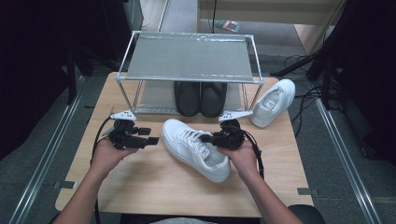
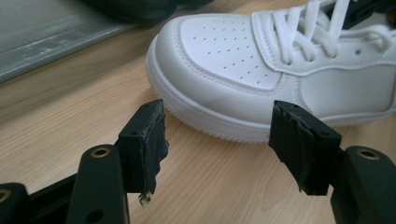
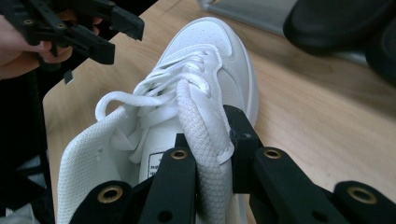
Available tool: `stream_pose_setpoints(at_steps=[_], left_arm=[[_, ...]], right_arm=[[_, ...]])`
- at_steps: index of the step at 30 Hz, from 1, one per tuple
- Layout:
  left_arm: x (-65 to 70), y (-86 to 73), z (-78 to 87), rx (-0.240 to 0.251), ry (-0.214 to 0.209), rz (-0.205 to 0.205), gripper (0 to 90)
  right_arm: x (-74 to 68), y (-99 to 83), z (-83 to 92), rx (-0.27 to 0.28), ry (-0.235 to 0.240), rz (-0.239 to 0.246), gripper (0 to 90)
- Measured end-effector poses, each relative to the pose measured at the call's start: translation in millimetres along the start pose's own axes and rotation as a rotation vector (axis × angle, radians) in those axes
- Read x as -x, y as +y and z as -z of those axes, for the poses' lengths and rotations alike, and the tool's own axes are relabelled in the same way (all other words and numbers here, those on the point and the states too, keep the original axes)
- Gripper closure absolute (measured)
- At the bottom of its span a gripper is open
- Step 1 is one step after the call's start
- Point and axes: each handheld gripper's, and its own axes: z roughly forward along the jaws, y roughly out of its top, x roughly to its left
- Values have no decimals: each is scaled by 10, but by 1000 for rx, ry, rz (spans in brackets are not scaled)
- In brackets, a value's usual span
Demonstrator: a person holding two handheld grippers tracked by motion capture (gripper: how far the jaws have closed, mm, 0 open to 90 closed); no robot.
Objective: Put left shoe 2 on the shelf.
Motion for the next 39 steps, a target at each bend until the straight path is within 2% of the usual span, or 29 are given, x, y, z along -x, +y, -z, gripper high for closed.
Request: stream_pose_setpoints(at_steps=[4,8,12,16,20,25,27,31,34,37,39], left_arm=[[-61,-39,76,15,21,12,357],[-112,-74,111,15,33,24,356],[-144,-97,135,7,42,33,357],[-143,-105,137,5,50,25,355],[-140,-109,136,6,53,27,355],[-142,-114,141,6,50,27,355],[-134,-116,137,6,53,18,355],[-109,-112,120,7,53,-6,355],[-94,-109,104,-7,54,-23,355],[-72,-110,82,-3,34,-33,355],[-43,-106,62,6,26,-52,356]], right_arm=[[59,151,26,-31,80,86,841],[78,256,60,-56,129,129,841],[122,376,131,-56,169,141,841],[123,514,231,-40,202,154,841],[49,690,331,-22,222,183,840],[-72,928,466,21,234,184,840],[-119,1025,514,31,235,191,840],[-233,1231,588,48,185,209,840],[-267,1400,620,65,153,200,840],[-264,1567,641,95,109,162,840],[-240,1676,651,110,84,111,840]])
